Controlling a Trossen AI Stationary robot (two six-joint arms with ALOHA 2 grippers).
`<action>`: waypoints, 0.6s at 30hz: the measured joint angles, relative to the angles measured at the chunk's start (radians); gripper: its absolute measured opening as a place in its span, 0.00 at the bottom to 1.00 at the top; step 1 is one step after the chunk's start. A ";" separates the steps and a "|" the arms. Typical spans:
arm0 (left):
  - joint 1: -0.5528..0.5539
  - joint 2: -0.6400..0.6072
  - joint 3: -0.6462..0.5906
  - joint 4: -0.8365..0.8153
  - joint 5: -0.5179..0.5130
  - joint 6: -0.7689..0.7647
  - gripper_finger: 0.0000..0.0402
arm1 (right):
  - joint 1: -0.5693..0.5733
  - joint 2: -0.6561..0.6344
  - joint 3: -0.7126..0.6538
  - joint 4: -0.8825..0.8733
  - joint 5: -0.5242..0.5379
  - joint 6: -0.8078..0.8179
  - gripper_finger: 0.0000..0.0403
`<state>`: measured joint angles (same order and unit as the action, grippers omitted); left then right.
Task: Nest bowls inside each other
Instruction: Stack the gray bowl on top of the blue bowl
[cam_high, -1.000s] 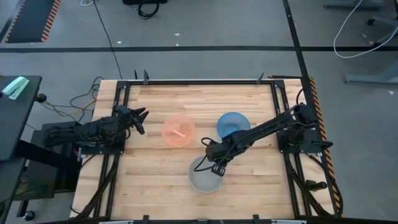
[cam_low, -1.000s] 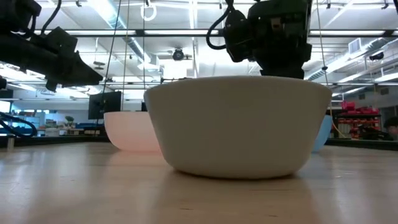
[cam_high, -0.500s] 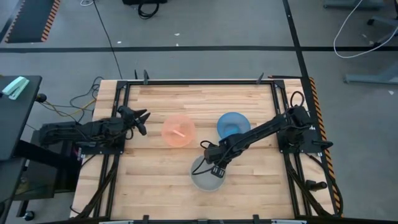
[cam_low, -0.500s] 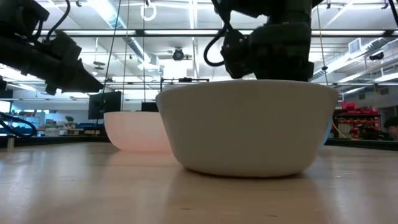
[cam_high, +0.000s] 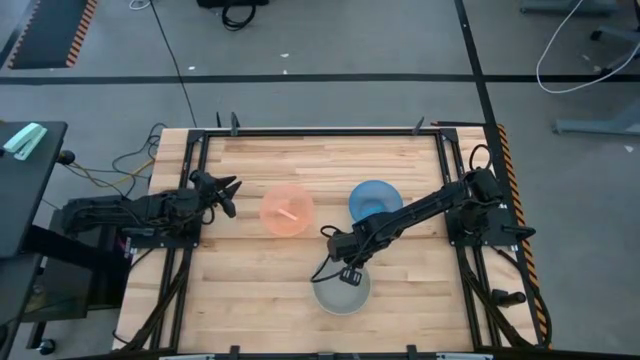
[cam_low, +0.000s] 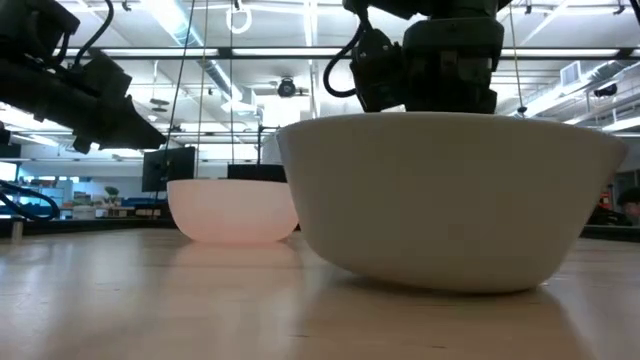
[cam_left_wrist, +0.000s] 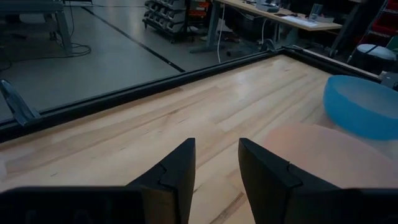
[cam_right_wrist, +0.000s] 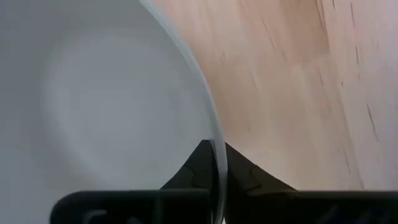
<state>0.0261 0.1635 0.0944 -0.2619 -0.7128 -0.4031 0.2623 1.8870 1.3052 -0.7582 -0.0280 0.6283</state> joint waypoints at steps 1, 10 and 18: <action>0.000 0.000 0.000 0.000 0.000 -0.001 0.32 | -0.001 0.000 0.000 0.000 0.001 -0.010 0.03; 0.000 0.001 0.000 -0.001 0.000 -0.005 0.31 | -0.006 -0.046 0.015 -0.017 0.039 -0.071 0.01; 0.000 0.000 0.000 -0.001 0.000 -0.005 0.29 | -0.006 -0.142 0.075 -0.082 0.107 -0.087 0.01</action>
<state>0.0259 0.1636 0.0944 -0.2626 -0.7132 -0.4085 0.2561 1.7446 1.3806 -0.8402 0.0789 0.5412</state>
